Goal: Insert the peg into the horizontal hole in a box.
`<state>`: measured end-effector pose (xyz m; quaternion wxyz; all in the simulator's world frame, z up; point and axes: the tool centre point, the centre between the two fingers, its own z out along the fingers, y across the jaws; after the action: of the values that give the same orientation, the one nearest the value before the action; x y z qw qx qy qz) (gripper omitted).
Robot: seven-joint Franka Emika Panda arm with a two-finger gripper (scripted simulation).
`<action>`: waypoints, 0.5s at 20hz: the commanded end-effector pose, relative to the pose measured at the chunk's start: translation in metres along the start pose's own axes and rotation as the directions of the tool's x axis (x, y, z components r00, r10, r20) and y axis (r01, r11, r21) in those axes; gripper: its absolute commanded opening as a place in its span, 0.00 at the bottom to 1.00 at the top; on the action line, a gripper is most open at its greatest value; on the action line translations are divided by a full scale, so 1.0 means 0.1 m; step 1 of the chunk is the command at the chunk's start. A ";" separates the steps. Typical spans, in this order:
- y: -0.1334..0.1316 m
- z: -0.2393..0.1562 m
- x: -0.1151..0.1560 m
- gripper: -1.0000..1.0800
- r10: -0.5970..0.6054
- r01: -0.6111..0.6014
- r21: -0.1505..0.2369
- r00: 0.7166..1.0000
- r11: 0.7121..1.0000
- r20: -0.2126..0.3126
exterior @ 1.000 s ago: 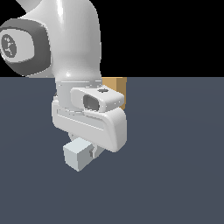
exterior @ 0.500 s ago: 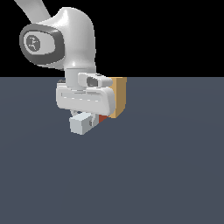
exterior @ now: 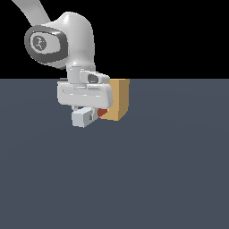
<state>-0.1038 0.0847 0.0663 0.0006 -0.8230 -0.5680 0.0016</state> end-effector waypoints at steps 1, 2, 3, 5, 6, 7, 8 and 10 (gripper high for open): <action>0.01 -0.02 0.01 0.00 0.000 0.000 -0.003 1.000 1.000 -0.002; 0.01 -0.02 0.01 0.00 0.000 0.000 -0.003 1.000 1.000 -0.002; -0.01 0.00 0.01 0.00 -0.001 0.001 0.000 1.000 1.000 0.000; 0.01 -0.03 0.01 0.00 -0.001 0.001 -0.004 1.000 1.000 -0.003; 0.02 -0.04 0.02 0.00 -0.001 0.001 -0.005 1.000 1.000 -0.003; 0.02 -0.04 0.02 0.00 -0.001 0.001 -0.005 1.000 1.000 -0.003; 0.02 -0.04 0.02 0.00 -0.001 0.001 -0.005 1.000 1.000 -0.003; 0.01 -0.02 0.01 0.00 -0.001 0.001 -0.001 1.000 1.000 -0.001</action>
<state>-0.1031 0.0853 0.0680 0.0006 -0.8227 -0.5685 0.0010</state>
